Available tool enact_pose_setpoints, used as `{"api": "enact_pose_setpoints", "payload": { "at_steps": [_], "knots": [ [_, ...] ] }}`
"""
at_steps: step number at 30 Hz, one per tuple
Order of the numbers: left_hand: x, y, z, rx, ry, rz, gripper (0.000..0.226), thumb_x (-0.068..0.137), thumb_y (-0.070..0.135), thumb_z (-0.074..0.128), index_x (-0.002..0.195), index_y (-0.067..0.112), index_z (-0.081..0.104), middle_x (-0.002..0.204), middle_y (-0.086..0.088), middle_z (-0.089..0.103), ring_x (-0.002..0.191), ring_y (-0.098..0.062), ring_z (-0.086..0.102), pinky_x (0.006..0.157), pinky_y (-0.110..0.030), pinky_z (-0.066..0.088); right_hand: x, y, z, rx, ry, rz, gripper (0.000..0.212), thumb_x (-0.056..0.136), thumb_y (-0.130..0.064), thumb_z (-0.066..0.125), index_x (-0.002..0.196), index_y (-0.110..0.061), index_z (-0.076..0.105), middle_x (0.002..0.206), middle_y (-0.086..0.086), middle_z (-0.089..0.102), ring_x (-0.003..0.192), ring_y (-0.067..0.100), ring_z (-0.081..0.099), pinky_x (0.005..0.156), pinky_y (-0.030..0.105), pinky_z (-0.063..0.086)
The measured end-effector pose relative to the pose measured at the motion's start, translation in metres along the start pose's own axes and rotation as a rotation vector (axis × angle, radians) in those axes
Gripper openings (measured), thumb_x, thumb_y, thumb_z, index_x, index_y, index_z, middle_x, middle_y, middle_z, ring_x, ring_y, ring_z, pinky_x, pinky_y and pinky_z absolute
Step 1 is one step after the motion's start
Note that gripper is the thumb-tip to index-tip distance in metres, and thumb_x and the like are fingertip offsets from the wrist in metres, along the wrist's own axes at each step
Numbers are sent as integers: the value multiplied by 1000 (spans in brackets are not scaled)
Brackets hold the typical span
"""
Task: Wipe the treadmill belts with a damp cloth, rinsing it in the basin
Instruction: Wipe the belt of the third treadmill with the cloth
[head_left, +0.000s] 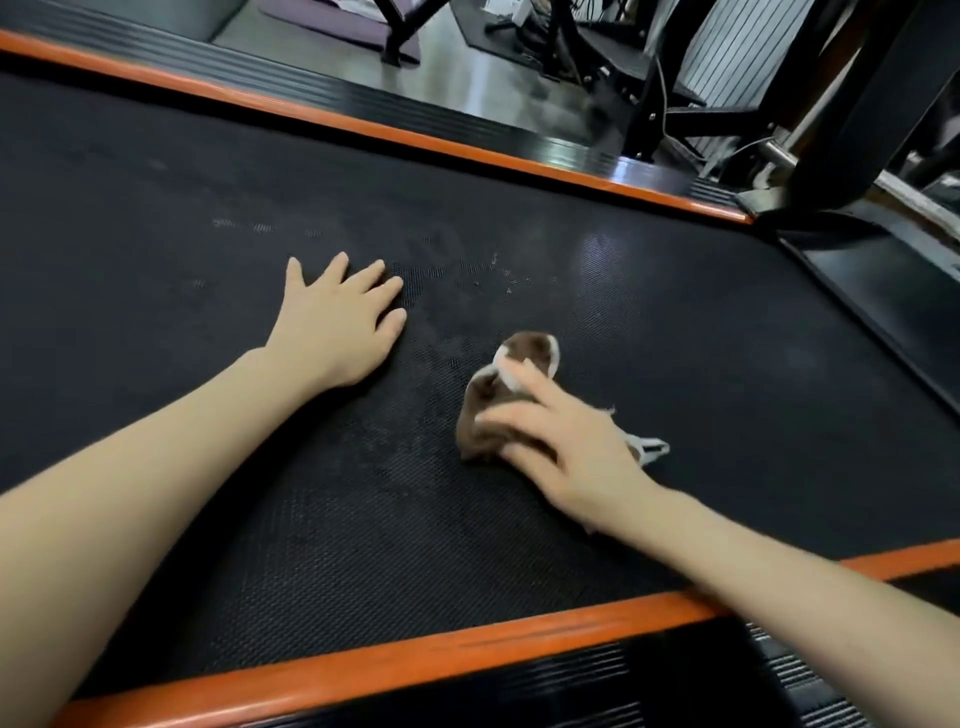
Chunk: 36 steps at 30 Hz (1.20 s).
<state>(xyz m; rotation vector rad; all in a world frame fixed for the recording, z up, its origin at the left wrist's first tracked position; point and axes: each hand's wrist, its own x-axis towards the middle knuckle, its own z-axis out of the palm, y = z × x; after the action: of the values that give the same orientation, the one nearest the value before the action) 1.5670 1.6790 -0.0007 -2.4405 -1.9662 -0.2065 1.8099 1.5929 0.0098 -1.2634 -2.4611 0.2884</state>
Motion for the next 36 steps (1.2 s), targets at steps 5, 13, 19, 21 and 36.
{"api": "enact_pose_setpoints", "payload": {
  "at_steps": [5, 13, 19, 21, 36],
  "knots": [
    [4, -6, 5, 37, -34, -55, 55, 98, 49, 9, 151, 35, 11, 160, 3, 6, 147, -28, 1, 112, -63, 1, 46, 42, -7, -75, -57, -104, 35, 85, -16, 56, 118, -24, 64, 145, 2, 43, 135, 22, 37, 112, 45, 24],
    [6, -1, 6, 37, -62, -148, 59, 97, 51, 8, 152, 28, 8, 161, -2, 3, 146, -31, -1, 114, -58, 0, 143, 77, -3, -143, 129, 217, 27, 96, -32, 49, 120, -28, 61, 141, -7, 43, 125, 18, 39, 98, 33, 38],
    [7, 0, 2, 42, -66, -170, 56, 99, 49, 11, 152, 30, 11, 160, 0, 6, 146, -30, 2, 115, -56, 3, 16, 21, -1, 53, -101, -327, 31, 89, -31, 52, 115, -25, 66, 146, 9, 41, 135, 24, 37, 109, 29, 29],
    [11, 0, -3, 59, -40, -171, 55, 99, 49, 14, 150, 31, 18, 160, 0, 13, 145, -31, 8, 115, -55, 7, 34, 38, -7, -23, -119, -363, 33, 88, -31, 48, 116, -28, 64, 146, 7, 42, 132, 25, 42, 108, 36, 33],
    [72, -39, 7, -18, -44, -213, 58, 96, 53, 10, 151, 34, 10, 160, -1, 4, 146, -33, -3, 115, -56, -2, 53, 24, 10, -5, -82, -193, 36, 87, -30, 53, 122, -35, 56, 150, 5, 35, 138, 29, 34, 111, 49, 28]
  ]
}}
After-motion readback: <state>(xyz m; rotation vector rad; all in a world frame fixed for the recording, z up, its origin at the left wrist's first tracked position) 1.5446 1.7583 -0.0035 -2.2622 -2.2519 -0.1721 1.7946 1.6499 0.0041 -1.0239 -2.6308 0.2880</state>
